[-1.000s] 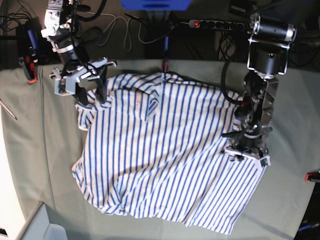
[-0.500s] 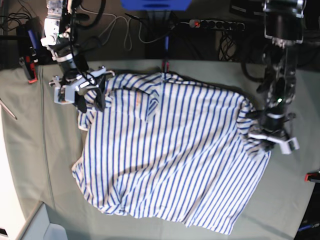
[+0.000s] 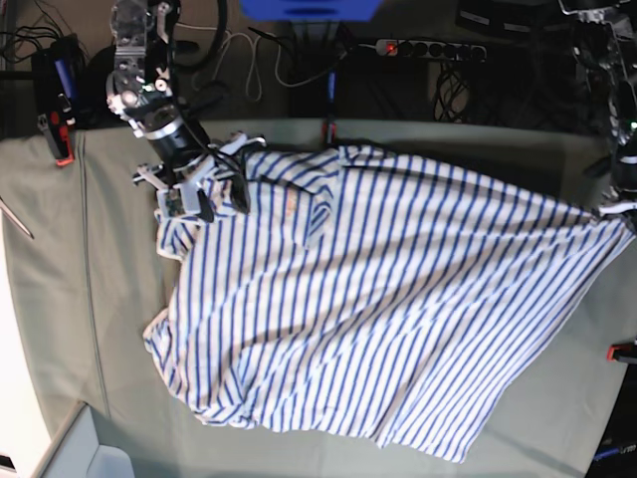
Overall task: Layout the t-shirt on the table in an organized manner, then fold the t-shirt properly
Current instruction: 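Lower the right gripper and grasp the shirt's opposite corner, then lift the shirt with both grippers and pull it apart to straighten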
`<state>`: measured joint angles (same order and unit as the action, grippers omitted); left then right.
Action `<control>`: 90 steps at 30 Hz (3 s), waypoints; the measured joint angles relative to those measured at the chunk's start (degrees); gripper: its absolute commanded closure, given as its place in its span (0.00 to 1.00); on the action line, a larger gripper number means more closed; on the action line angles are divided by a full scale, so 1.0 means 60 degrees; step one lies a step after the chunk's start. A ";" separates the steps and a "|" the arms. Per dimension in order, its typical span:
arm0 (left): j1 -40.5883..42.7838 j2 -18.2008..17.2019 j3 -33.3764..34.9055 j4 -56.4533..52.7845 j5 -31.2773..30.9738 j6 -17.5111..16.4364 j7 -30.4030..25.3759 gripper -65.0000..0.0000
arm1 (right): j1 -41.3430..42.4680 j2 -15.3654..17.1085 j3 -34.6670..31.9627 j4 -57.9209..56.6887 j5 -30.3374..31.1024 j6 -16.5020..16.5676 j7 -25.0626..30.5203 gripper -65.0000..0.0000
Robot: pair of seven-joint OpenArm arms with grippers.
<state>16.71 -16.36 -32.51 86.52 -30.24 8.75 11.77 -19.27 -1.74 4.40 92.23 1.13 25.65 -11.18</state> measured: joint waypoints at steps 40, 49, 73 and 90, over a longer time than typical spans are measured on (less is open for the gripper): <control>0.0084 0.0525 -0.0062 0.0058 0.0029 0.0036 -0.0073 1.00 | -0.0124 0.0608 0.0117 0.0495 -0.1479 0.0007 -0.0091 1.00; 0.0073 0.0561 -0.0033 0.0062 0.0022 0.0033 -0.0018 1.00 | -0.1614 0.0583 0.2171 0.2765 0.0998 0.0015 -0.0080 1.00; -0.8076 -0.0692 0.5748 -0.2419 0.0117 0.0047 0.0947 1.00 | 0.7887 0.2116 0.1071 -0.0313 0.1231 0.1304 -0.4579 1.00; -1.4735 0.0419 0.7260 -0.6776 0.0149 -0.0860 0.1002 1.00 | 1.5027 0.3177 0.1140 -0.6630 0.1111 0.1293 -0.1169 1.00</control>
<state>-71.70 -13.85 11.05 45.87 -29.34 3.60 17.78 70.89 17.32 11.25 52.45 7.79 33.41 -18.20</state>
